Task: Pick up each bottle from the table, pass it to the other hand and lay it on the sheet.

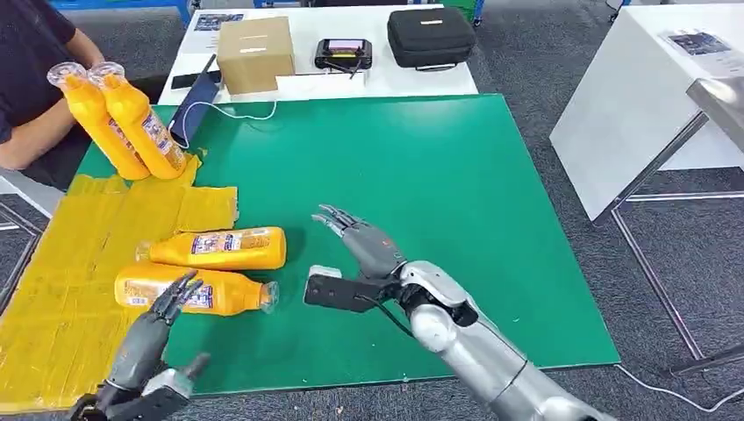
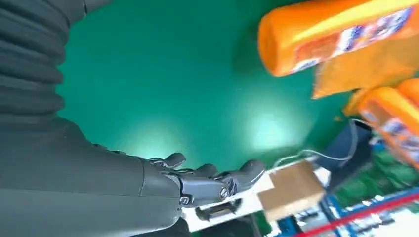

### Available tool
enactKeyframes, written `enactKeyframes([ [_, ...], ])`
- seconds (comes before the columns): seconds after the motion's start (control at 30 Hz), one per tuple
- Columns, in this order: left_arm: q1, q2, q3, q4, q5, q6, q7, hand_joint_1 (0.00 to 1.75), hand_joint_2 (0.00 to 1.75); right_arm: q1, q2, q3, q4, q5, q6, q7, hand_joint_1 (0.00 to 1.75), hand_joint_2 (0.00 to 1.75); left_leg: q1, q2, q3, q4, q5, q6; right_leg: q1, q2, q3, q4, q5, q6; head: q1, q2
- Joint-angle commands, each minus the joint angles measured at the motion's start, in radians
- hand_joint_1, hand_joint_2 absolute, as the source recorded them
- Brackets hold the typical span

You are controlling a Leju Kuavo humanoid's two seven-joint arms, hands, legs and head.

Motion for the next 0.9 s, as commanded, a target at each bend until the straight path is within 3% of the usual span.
enactKeyframes([
  [0.03,-0.027,-0.238,0.152,-0.124,0.269,-0.130,-0.062,0.00,0.00,-0.168,0.070,-0.013,0.313,-0.025,0.006,0.002,0.00,1.75,0.000,-0.001,0.002,0.000,-0.001,0.000,-0.001,0.007,0.002,0.000,0.000,-0.001,-0.001,0.000],
  [0.13,-0.024,-0.237,0.154,-0.126,0.269,-0.130,-0.062,0.00,0.00,-0.168,0.073,-0.011,0.316,-0.023,0.004,0.003,0.00,1.75,0.000,-0.002,0.003,0.000,-0.001,0.000,-0.001,0.006,0.003,0.000,-0.001,-0.001,-0.001,0.000],
  [0.27,-0.004,-0.283,0.167,-0.168,0.469,-0.261,-0.061,0.00,0.00,-0.219,0.112,0.008,0.414,-0.025,0.002,0.013,0.00,1.75,0.000,0.000,0.002,0.000,-0.001,0.000,0.000,0.006,0.001,0.000,0.000,-0.001,-0.001,0.000],
  [0.57,0.022,-0.298,0.086,-0.227,0.554,-0.328,-0.080,0.00,0.00,-0.329,0.291,0.039,0.692,-0.023,0.000,0.051,0.00,1.75,0.001,0.001,0.005,0.002,-0.003,-0.001,0.000,0.013,0.003,0.002,-0.002,-0.002,0.000,0.000],
  [0.7,0.019,-0.289,0.073,-0.222,0.560,-0.354,-0.077,0.00,0.00,-0.364,0.348,0.059,0.757,-0.013,0.001,0.065,0.00,1.75,0.000,0.000,0.002,0.000,-0.001,-0.001,0.000,0.006,0.001,0.001,-0.001,-0.001,0.000,0.000],
  [0.9,0.022,-0.290,0.073,-0.219,0.554,-0.357,-0.074,0.00,0.00,-0.366,0.348,0.105,0.748,-0.024,0.006,0.080,0.00,1.75,0.001,-0.001,0.002,0.000,0.000,0.000,0.000,0.004,0.001,0.001,-0.001,-0.001,-0.001,0.000],
])
